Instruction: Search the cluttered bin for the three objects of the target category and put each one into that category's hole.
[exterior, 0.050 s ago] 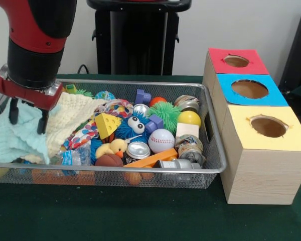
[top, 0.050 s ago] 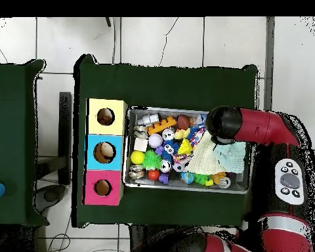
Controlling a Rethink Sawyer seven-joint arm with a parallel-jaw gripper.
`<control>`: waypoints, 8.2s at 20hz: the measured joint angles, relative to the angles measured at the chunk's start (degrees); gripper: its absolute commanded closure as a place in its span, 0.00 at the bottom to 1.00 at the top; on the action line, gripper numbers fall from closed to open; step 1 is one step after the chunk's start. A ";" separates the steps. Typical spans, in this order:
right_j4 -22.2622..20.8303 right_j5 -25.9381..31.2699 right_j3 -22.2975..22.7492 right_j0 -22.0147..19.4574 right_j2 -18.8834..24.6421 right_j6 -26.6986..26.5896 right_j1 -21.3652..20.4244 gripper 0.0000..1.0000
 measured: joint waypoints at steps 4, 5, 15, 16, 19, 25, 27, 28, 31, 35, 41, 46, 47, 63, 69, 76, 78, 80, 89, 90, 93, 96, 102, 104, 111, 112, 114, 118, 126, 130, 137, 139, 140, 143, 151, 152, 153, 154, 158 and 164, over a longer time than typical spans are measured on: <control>-0.01 0.00 0.00 -0.06 0.14 0.00 0.09 0.00; 0.00 0.00 0.00 -0.06 0.18 0.00 0.09 0.00; 1.50 2.80 4.68 -0.16 2.03 0.00 -3.25 0.00; 1.90 3.27 5.74 -0.16 2.29 0.00 -4.07 0.00; 3.02 4.20 8.82 -0.17 2.96 0.00 -6.43 0.00; 3.90 4.32 12.39 -0.18 3.16 0.00 -9.11 0.00; 3.93 4.32 13.17 -0.18 3.19 0.00 -9.61 0.00; 3.93 4.30 13.29 -0.19 3.19 0.00 -9.66 0.00; 3.93 4.30 13.62 -0.21 3.24 0.00 -9.61 0.00; 3.93 4.30 13.81 -0.27 3.30 0.00 -9.56 0.00; 3.89 4.30 14.11 -0.56 3.44 0.00 -9.42 0.00; 3.86 4.30 14.05 -0.51 3.43 0.00 -9.41 0.00; 3.86 4.30 13.98 -0.47 3.42 0.00 -9.40 0.00; 3.86 4.30 10.67 0.12 3.37 0.00 -7.07 0.00; 3.86 4.30 10.67 -0.15 3.68 0.00 -6.28 0.00; 2.94 4.30 10.63 -1.85 5.54 0.00 -6.09 0.00; 2.21 4.30 10.63 -2.10 5.96 0.00 -6.05 0.00; 1.16 4.30 10.60 -2.37 6.45 0.00 -5.93 0.00; -2.06 4.29 9.89 -3.13 6.85 0.00 -4.40 0.00; -2.32 4.28 9.73 -3.13 6.87 0.00 -4.18 0.00; -3.57 4.11 8.85 -3.33 7.18 0.00 -3.05 1.00; -3.96 3.85 8.60 -3.46 7.45 0.00 -2.72 1.00; -4.94 3.02 8.17 -3.78 8.24 0.00 -2.33 1.00; -4.98 3.02 8.05 -4.04 8.58 0.00 -2.27 1.00; -4.78 3.07 8.81 -4.93 9.87 0.00 -2.93 1.00; -4.61 3.12 9.18 -4.95 9.92 0.00 -3.31 1.00; -3.41 4.29 11.27 -4.91 9.91 0.00 -5.63 1.00; -0.85 8.60 14.39 -4.84 9.90 0.00 -9.88 1.00; 4.56 16.73 18.14 -4.82 9.89 0.00 -16.21 1.00; 7.13 16.76 20.12 -4.78 9.99 0.00 -17.42 1.00; 11.91 16.76 24.18 -4.39 10.50 0.00 -18.24 1.00; 13.28 16.75 25.52 -4.16 10.72 0.00 -18.26 1.00; 13.92 16.75 26.20 -4.03 10.83 0.00 -18.28 1.00; 16.45 16.75 28.86 -3.35 11.30 0.00 -18.75 1.00; 23.69 16.72 36.43 0.47 11.77 0.00 -22.27 1.00; 24.12 16.72 36.89 0.78 11.77 0.00 -22.45 1.00; 24.53 16.71 37.29 1.08 11.77 0.00 -22.59 1.00; 24.95 16.70 37.69 1.38 11.77 0.00 -22.73 1.00; 26.98 15.64 40.06 2.83 11.96 0.00 -23.21 1.00; 27.57 12.62 40.58 3.81 11.98 0.00 -21.97 1.00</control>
